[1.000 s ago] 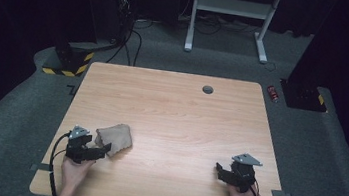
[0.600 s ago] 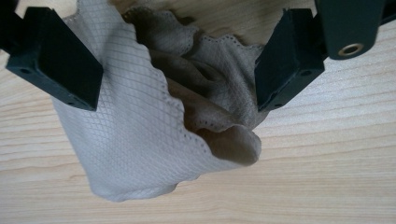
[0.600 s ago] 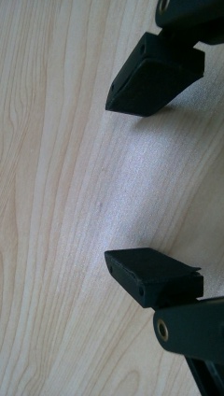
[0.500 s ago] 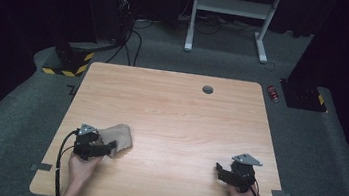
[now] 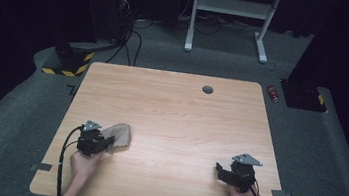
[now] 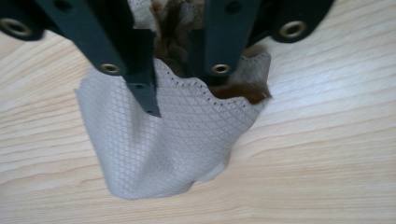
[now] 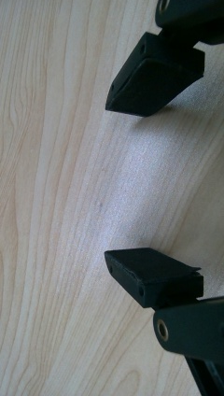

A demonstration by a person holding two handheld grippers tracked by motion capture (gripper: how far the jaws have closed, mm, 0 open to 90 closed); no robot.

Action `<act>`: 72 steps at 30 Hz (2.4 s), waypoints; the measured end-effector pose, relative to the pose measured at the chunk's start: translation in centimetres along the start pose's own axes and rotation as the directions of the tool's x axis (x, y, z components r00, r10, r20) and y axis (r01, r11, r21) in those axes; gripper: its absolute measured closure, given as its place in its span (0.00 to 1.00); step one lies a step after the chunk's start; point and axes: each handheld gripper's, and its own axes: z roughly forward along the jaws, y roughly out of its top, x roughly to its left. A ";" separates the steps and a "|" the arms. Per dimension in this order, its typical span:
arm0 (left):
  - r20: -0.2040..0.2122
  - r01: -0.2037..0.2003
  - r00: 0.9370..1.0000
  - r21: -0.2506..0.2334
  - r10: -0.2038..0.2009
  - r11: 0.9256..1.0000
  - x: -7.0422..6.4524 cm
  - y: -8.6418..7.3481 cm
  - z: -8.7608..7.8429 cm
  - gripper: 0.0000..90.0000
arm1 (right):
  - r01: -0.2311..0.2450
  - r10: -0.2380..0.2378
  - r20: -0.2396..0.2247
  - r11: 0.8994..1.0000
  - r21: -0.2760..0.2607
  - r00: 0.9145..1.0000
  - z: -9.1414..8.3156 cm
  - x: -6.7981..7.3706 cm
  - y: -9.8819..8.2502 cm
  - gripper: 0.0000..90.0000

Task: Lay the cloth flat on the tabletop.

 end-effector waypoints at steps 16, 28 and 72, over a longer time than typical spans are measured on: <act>0.151 -0.131 0.979 -0.044 0.136 0.990 -4.5 2.4 1.3 0.92 | 0.000 0.000 0.000 1.000 0.000 1.000 0.0 0.0 0.0 0.26; 0.276 -0.177 0.943 -0.050 0.184 0.983 -8.1 4.2 3.0 0.92 | 0.000 0.000 0.000 1.000 0.000 1.000 0.0 0.0 0.0 0.26; 0.185 -0.280 0.943 -0.004 0.276 0.960 -12.8 1.0 5.8 0.50 | 0.014 -0.014 -0.010 1.000 -0.013 1.000 0.0 0.4 0.0 0.37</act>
